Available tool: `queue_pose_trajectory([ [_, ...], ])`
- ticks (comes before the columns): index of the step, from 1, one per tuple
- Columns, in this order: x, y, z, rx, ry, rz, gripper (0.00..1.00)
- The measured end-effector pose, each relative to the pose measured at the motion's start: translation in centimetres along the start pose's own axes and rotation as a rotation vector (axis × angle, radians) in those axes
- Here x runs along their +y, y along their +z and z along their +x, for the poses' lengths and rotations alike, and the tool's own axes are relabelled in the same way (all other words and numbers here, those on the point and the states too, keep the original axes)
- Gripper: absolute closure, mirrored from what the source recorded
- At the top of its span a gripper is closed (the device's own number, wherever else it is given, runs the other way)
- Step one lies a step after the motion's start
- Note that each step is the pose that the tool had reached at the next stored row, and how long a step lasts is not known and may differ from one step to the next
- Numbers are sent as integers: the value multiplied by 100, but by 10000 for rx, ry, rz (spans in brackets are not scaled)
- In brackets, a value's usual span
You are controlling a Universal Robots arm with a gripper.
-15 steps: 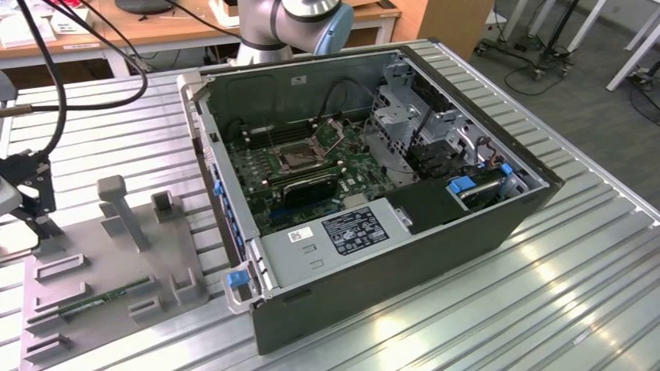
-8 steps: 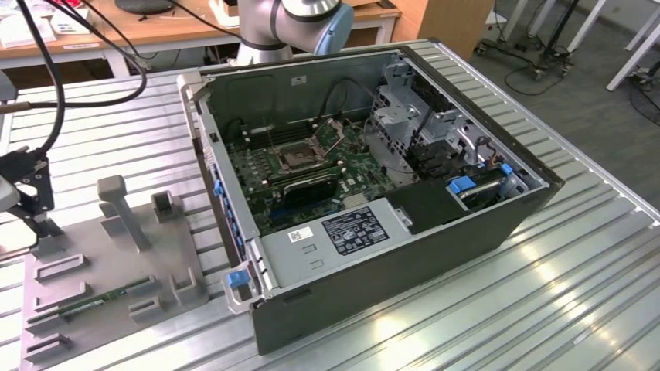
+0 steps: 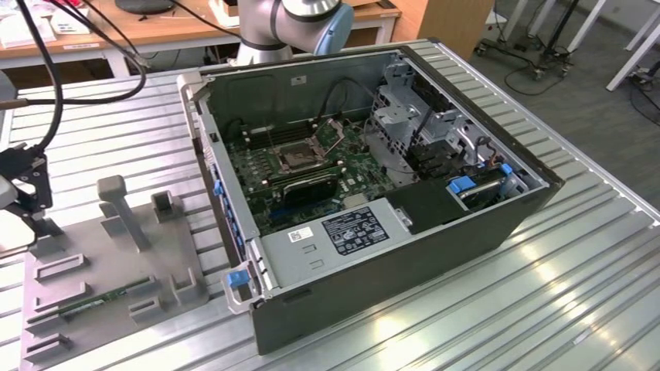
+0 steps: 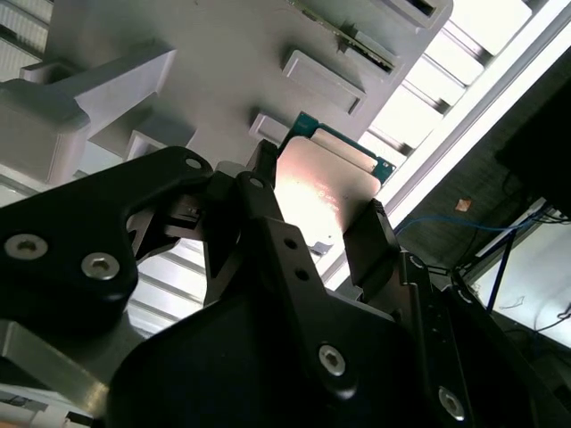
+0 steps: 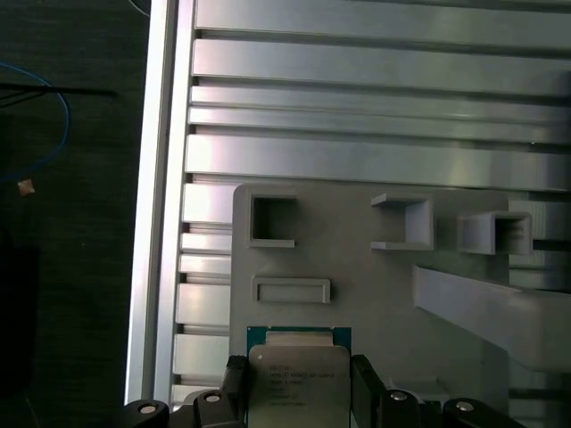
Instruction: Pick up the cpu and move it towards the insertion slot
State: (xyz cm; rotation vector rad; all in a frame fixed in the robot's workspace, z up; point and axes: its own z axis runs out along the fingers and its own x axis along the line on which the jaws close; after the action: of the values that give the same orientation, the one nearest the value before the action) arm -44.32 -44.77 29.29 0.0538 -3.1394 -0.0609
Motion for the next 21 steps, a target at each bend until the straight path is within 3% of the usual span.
queue_pose_trajectory([
  [21, 3, -86, 0, 0, 0, 0, 45],
])
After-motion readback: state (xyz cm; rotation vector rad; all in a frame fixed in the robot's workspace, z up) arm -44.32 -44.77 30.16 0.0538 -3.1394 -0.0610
